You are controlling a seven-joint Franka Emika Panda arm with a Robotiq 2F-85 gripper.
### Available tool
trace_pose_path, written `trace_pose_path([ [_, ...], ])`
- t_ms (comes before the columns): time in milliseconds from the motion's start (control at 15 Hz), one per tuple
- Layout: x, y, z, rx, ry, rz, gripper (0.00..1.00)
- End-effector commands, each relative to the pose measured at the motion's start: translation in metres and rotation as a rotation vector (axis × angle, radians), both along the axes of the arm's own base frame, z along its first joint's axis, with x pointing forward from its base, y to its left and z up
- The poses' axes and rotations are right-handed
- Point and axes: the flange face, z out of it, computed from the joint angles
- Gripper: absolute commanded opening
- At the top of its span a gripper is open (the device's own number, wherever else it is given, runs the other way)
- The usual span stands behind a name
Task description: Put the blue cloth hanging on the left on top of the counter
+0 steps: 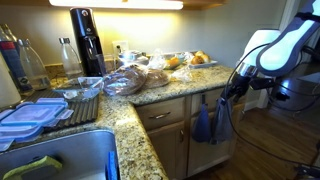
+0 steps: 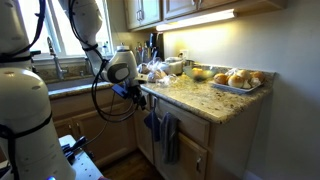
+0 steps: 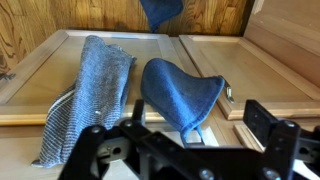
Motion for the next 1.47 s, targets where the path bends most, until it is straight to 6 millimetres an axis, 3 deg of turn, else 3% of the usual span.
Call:
trace_pose_path([
  [0,0.000,0.000,0.001,0.000,0.000,0.000,1.00],
  [133,0.002,0.001,-0.003,0.001,-0.004,-0.004,1.00],
  [667,0.015,0.023,-0.053,0.005,-0.042,-0.001,1.00],
  [1067,0.027,0.023,-0.089,-0.043,-0.015,0.036,1.00],
  [1400,0.031,0.025,-0.092,-0.031,0.006,0.027,1.00],
])
